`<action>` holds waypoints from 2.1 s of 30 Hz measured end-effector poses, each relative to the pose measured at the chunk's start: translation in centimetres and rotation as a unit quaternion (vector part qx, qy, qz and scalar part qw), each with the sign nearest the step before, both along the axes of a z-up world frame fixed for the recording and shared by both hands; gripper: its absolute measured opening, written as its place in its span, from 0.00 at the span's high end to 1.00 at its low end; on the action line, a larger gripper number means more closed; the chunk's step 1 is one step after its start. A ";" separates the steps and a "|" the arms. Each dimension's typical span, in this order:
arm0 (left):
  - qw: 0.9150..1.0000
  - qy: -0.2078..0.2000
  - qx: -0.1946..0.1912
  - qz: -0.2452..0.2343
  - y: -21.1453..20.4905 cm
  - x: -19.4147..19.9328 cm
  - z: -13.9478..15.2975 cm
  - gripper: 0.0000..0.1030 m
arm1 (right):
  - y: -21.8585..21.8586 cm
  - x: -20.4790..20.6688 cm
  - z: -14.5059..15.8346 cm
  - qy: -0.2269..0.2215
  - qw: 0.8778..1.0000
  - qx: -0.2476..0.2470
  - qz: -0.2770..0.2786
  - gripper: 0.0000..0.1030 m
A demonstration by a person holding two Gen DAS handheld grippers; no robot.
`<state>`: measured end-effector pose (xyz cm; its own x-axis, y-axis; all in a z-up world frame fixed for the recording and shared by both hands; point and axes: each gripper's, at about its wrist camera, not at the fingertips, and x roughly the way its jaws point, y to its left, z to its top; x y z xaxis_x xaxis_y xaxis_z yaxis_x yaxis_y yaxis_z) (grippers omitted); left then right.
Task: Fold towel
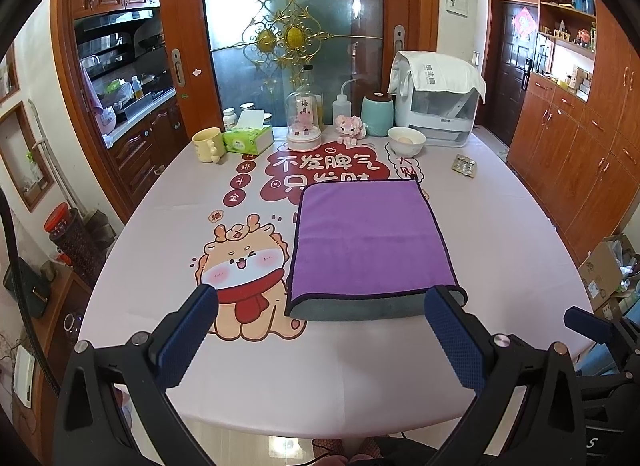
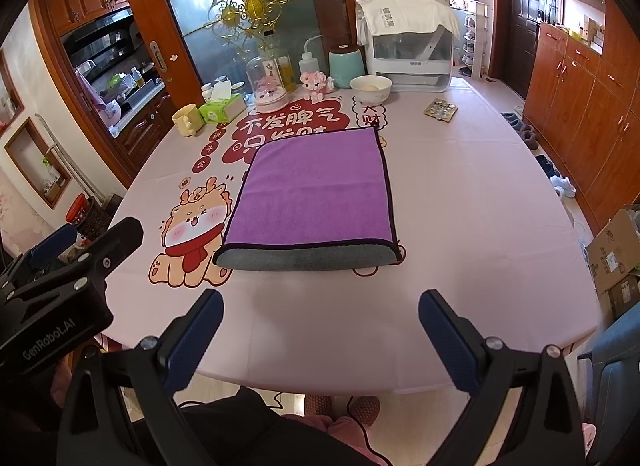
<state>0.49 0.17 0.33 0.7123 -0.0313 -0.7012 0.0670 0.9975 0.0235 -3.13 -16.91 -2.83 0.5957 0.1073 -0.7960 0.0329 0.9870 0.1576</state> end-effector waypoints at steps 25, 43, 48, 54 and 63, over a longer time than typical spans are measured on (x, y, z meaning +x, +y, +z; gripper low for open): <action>0.996 0.062 -0.028 -0.061 3.9 2.4 -2.3 0.01 | 3.1 0.4 -0.7 0.013 0.999 -0.008 -0.041 0.09; 0.990 0.107 0.007 -0.094 2.3 7.1 -5.1 0.01 | 0.0 4.2 -3.4 -0.027 0.998 -0.043 0.025 0.17; 0.987 0.131 0.018 -0.089 1.9 9.4 -6.9 0.01 | -1.2 5.8 -4.9 -0.029 0.997 -0.041 0.055 0.18; 0.982 0.166 0.015 -0.088 1.6 12.2 -9.9 0.01 | -2.4 8.2 -7.5 -0.011 0.995 -0.039 0.092 0.21; 0.973 0.194 0.027 -0.124 0.9 15.4 -14.7 0.01 | -4.3 11.1 -11.9 0.030 0.989 -0.053 0.134 0.30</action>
<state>15.88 1.04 -14.32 0.3694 -0.1251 -0.9208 0.3198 0.9475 -0.0004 7.95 -21.21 -14.72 0.5080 0.1684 -0.8447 -0.2265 0.9723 0.0576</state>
